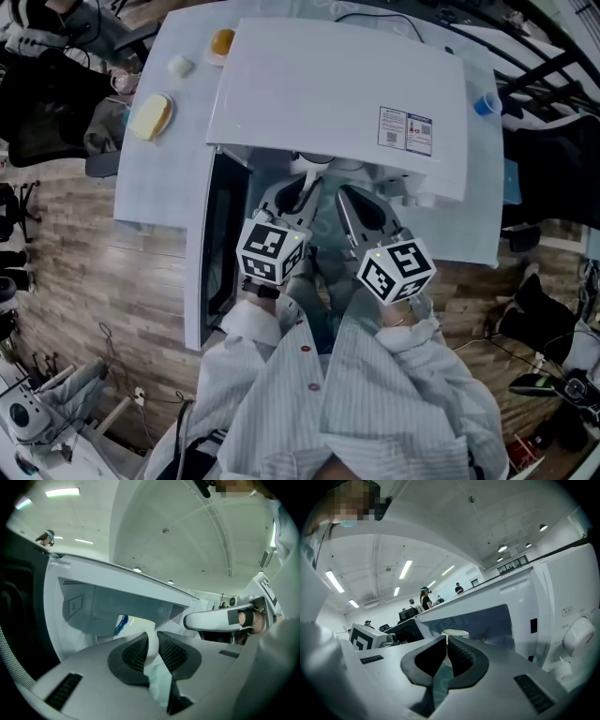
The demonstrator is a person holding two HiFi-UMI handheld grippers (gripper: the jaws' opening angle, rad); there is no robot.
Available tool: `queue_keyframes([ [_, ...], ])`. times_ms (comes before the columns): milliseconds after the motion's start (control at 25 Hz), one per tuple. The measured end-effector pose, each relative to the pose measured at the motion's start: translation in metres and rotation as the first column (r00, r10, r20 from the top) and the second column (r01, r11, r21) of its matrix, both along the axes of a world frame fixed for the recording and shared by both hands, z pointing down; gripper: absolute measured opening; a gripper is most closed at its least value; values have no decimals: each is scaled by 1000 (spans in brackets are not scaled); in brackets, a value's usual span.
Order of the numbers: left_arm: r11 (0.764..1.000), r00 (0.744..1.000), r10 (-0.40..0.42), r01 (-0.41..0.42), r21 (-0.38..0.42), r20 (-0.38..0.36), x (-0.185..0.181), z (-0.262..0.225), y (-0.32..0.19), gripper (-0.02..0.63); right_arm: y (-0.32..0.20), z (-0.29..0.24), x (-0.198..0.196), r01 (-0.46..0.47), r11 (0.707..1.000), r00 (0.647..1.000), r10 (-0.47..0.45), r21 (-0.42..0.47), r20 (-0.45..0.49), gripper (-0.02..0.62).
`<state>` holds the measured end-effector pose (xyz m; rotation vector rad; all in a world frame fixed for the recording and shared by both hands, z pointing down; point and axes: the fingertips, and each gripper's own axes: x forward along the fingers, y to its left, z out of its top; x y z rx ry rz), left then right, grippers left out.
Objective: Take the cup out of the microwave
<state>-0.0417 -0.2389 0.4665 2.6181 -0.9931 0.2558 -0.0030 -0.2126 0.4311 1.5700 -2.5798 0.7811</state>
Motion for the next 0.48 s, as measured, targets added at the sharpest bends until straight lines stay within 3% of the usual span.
queue_keyframes([
  [480,999,998,-33,33,-4,-54,-7,-24,17,69,0,-8,2,39,999,999,-39,4,-26,38],
])
